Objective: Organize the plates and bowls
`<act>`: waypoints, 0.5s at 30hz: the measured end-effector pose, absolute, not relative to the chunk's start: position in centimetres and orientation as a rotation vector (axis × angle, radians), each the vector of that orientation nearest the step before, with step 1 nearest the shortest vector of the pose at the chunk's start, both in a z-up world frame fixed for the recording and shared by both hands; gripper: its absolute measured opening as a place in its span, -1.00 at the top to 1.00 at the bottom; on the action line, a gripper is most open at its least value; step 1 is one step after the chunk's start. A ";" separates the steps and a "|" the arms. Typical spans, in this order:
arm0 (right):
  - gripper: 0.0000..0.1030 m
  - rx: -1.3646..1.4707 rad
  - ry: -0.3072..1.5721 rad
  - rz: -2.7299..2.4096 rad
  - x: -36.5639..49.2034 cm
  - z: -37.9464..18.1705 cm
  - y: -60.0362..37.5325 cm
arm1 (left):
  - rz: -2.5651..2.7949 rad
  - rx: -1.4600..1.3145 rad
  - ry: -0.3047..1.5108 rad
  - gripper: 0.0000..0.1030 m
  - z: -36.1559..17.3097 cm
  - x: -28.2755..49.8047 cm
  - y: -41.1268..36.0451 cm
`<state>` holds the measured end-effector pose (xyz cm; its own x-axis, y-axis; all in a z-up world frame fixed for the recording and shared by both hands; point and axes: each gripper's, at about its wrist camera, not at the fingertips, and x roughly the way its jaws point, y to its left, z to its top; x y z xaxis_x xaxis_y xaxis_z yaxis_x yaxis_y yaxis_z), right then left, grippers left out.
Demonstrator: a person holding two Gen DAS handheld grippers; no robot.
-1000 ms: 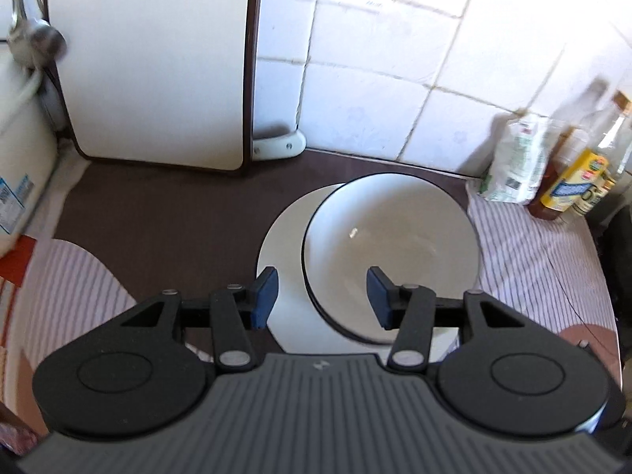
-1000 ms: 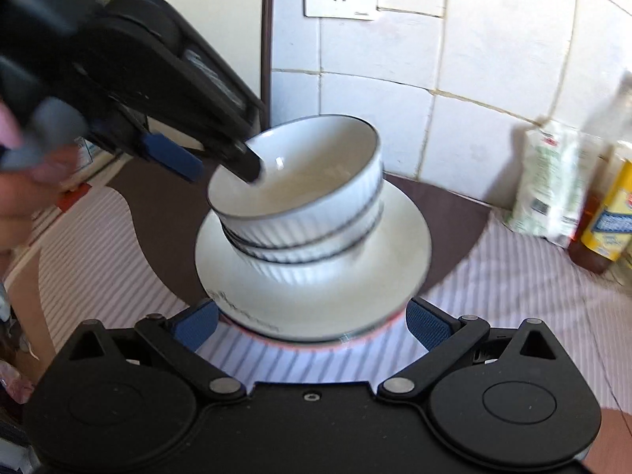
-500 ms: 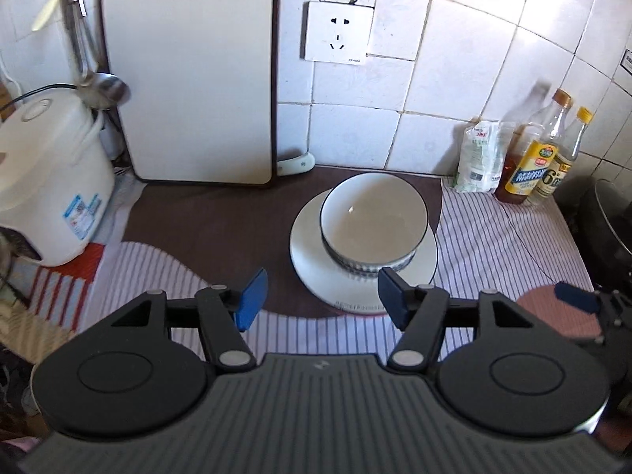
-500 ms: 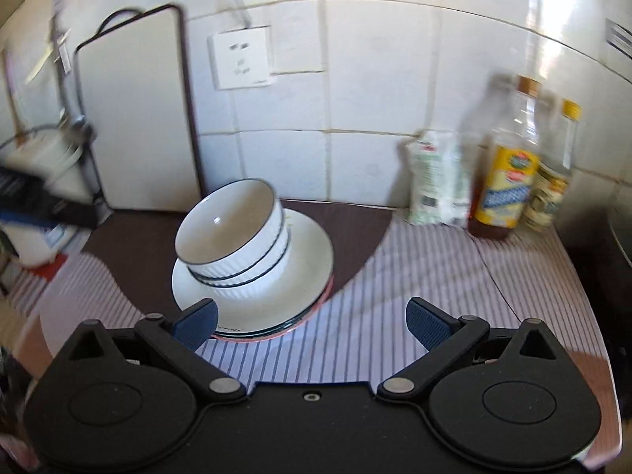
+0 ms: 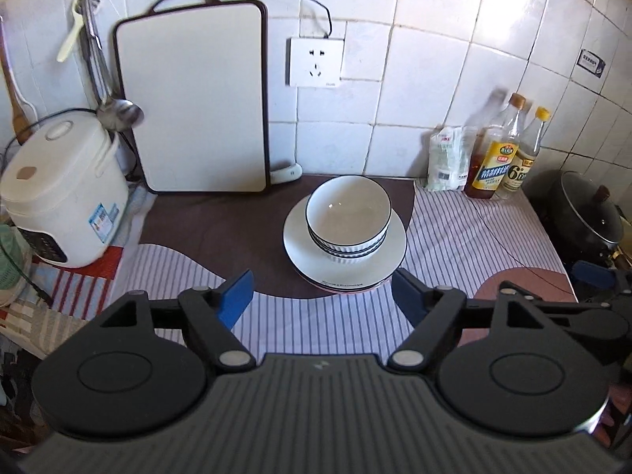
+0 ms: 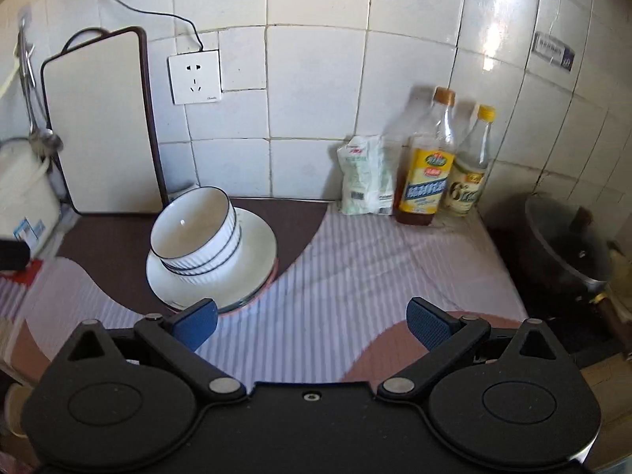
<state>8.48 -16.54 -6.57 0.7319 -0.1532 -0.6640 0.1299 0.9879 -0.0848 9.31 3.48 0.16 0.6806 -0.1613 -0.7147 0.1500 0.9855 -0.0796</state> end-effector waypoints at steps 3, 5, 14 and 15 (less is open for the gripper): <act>-1.00 -0.059 0.700 -0.170 6.8 -5.3 -16.3 | -0.169 -0.022 0.791 -0.74 0.5 8.2 3.7; -1.00 -0.050 0.695 -0.164 5.7 -4.6 -16.2 | -0.185 0.003 0.804 -0.86 0.2 7.4 3.5; -1.00 -0.004 0.676 -0.176 2.3 -3.0 -16.2 | -0.175 0.001 0.841 -0.92 -1.0 5.3 3.2; -1.00 -0.013 0.665 -0.183 2.0 -3.0 -16.2 | -0.168 0.002 0.849 -0.92 -1.2 5.3 3.2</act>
<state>2.01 -16.19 -2.96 0.7712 -0.1729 -0.6127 0.1645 0.9838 -0.0705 5.33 3.24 -1.19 0.6479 -0.1474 -0.7474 0.1489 0.9867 -0.0655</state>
